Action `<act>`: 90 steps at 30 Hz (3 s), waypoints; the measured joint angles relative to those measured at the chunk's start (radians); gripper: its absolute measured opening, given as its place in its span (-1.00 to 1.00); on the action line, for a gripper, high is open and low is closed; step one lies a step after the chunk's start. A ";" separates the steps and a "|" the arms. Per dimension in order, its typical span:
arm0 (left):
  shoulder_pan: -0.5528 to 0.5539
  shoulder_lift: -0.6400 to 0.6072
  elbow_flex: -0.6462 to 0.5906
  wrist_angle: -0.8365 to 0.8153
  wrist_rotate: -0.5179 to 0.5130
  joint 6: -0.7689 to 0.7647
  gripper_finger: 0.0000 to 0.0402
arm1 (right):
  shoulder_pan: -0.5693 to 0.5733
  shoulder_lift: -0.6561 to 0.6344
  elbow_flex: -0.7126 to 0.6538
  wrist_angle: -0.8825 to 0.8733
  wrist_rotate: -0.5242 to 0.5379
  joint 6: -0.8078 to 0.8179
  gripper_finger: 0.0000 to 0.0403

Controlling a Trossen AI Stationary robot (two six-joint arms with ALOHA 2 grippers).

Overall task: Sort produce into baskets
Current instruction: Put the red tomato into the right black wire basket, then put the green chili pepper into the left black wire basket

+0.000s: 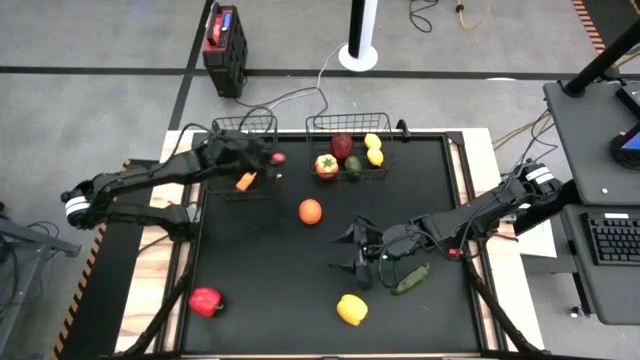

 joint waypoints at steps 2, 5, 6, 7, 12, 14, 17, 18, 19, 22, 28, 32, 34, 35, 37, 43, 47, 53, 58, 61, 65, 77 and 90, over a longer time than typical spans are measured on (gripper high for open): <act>-0.007 0.040 0.001 0.146 0.017 0.012 -0.37 | 0.000 0.000 0.000 -0.004 0.000 -0.002 0.45; -0.006 0.118 0.001 0.308 0.031 0.034 -0.37 | 0.000 0.000 0.000 -0.022 0.000 -0.001 0.43; -0.006 0.147 0.004 0.353 0.031 0.035 -0.37 | 0.000 0.000 0.000 -0.027 0.000 -0.001 0.42; -0.006 0.179 0.014 0.383 0.031 0.035 -0.37 | 0.000 0.000 0.000 -0.031 -0.001 -0.001 0.42; -0.005 0.340 0.129 0.406 0.030 0.073 -0.37 | 0.000 -0.010 0.000 -0.038 -0.001 -0.001 0.44; -0.005 0.400 0.188 0.396 0.030 0.094 -0.37 | 0.000 -0.016 0.000 -0.043 -0.002 -0.001 0.45; -0.004 0.476 0.278 0.361 0.013 0.127 -0.37 | 0.000 -0.023 0.000 -0.059 -0.002 -0.001 0.47; -0.004 0.497 0.306 0.353 0.002 0.136 -0.37 | 0.000 -0.027 0.000 -0.071 -0.002 -0.001 0.48; -0.004 0.520 0.337 0.345 -0.010 0.139 -0.36 | 0.000 -0.030 0.000 -0.078 -0.002 0.000 0.49; -0.002 0.582 0.432 0.241 -0.063 0.141 -0.32 | 0.003 -0.034 0.000 -0.089 -0.003 -0.001 0.50; 0.001 0.677 0.540 0.126 -0.084 0.157 -0.05 | 0.006 -0.035 0.000 -0.093 -0.003 0.001 0.53; 0.000 0.691 0.543 0.130 -0.085 0.165 0.13 | 0.010 -0.035 0.000 -0.096 -0.003 0.012 0.54; 0.000 0.682 0.533 0.131 -0.085 0.182 0.20 | 0.013 -0.035 0.000 -0.097 -0.003 0.012 0.54; -0.005 0.672 0.526 0.129 -0.085 0.190 0.22 | 0.014 -0.035 0.000 -0.098 -0.003 0.012 0.53; -0.017 0.640 0.510 0.123 -0.084 0.193 0.25 | 0.016 -0.036 0.000 -0.097 -0.003 0.012 0.52; -0.127 0.487 0.430 0.104 -0.076 0.206 0.24 | 0.019 -0.036 0.000 -0.113 -0.003 0.027 0.51; -0.245 0.350 0.331 0.102 -0.117 0.194 0.22 | 0.019 -0.036 0.000 -0.172 -0.003 0.062 0.53; -0.486 0.157 0.153 0.097 -0.325 0.107 0.20 | 0.021 -0.041 0.000 -0.309 -0.078 0.128 0.51; -0.700 0.053 0.040 0.097 -0.520 -0.006 0.20 | 0.035 -0.043 0.000 -0.395 -0.157 0.192 0.46; -0.806 0.019 -0.002 0.103 -0.627 -0.083 0.20 | 0.057 -0.043 0.000 -0.437 -0.169 0.209 0.43; -0.915 0.007 -0.032 0.099 -0.724 -0.166 0.20 | 0.092 -0.041 0.030 -0.594 -0.170 0.257 0.40; -1.003 0.025 -0.018 0.135 -0.836 -0.175 0.20 | 0.257 0.025 0.222 -1.310 -0.170 0.223 0.32; -1.003 0.026 -0.016 0.139 -0.838 -0.157 0.20 | 0.334 0.025 0.078 -1.272 -0.199 0.272 0.32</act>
